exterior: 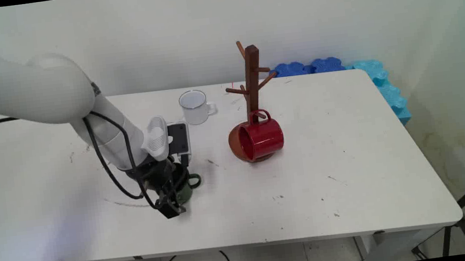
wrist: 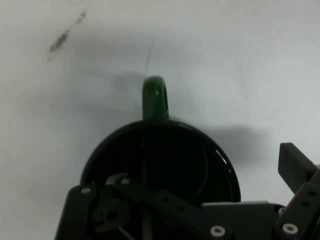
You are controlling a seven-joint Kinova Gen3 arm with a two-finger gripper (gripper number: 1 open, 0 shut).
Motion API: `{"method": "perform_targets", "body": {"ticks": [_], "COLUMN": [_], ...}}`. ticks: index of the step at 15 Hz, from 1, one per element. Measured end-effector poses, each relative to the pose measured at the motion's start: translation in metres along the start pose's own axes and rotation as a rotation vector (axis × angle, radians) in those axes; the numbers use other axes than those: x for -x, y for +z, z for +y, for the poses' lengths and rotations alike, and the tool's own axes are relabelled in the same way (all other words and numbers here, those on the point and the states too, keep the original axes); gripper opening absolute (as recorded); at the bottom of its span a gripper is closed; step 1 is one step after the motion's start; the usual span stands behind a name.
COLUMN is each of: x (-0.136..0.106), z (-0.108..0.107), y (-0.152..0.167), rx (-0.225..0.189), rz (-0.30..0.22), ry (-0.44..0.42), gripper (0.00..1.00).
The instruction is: Pick up the red mug from the rack
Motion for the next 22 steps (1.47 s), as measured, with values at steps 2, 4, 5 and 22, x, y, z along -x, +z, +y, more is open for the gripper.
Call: {"method": "perform_targets", "body": {"ticks": [2, 4, 5, 22], "x": [-0.001, -0.001, 0.0, 0.05], "z": [-0.001, -0.004, -0.006, -0.073], "y": [-0.005, -0.016, -0.024, -0.14], "rx": [0.002, 0.01, 0.016, 0.137], "rz": [0.019, 0.04, 0.055, 0.607], "ry": [-0.009, -0.032, -0.046, -0.193], "gripper": [1.0, 1.0, 1.0, 1.0]}}
